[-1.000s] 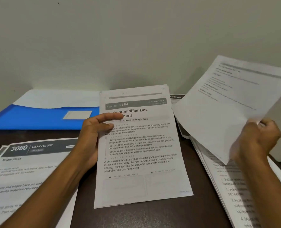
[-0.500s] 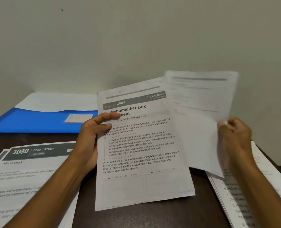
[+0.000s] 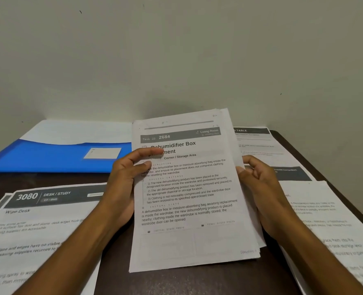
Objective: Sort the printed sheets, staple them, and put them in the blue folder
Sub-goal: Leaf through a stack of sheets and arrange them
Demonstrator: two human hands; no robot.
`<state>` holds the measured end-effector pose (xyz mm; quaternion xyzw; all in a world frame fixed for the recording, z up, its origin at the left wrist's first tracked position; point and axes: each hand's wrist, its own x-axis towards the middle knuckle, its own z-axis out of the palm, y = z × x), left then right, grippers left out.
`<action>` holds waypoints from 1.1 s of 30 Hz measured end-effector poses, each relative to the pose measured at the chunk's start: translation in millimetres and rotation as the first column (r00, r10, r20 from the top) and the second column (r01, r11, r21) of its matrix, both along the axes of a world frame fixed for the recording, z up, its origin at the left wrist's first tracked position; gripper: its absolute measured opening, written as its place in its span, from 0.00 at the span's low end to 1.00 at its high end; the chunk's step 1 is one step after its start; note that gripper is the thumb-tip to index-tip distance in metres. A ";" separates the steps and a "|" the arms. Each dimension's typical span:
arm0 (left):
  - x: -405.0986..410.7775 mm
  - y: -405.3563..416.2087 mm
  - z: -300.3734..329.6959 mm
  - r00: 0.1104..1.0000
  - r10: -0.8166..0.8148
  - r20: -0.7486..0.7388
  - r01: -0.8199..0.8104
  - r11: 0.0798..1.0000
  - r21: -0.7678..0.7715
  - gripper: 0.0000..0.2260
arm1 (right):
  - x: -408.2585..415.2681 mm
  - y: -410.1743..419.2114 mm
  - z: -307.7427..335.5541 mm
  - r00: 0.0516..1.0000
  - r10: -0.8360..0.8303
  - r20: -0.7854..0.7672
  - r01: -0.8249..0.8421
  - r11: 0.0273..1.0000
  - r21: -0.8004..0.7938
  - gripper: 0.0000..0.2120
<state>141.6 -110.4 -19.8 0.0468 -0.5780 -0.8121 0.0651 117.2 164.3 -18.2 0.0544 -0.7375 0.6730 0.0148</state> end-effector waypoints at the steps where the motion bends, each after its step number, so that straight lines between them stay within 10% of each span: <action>1: 0.2 0.0 0.0 1.000 0.001 0.000 -0.001 1.000 -0.002 0.13 | 1.2 -0.4 1.2 1.000 0.001 -0.004 -0.001 1.000 -0.008 0.08; 23: 1.2 -6.1 -2.3 1.000 -0.008 -0.007 0.009 0.986 0.167 0.18 | 1.4 0.7 -4.3 0.948 -0.091 -0.306 0.156 0.968 0.196 0.10; 33: 1.7 -5.7 1.1 0.998 0.042 0.053 -0.052 0.980 0.194 0.16 | -27.2 66.7 7.5 0.658 -0.741 -0.138 0.715 0.671 -0.196 0.09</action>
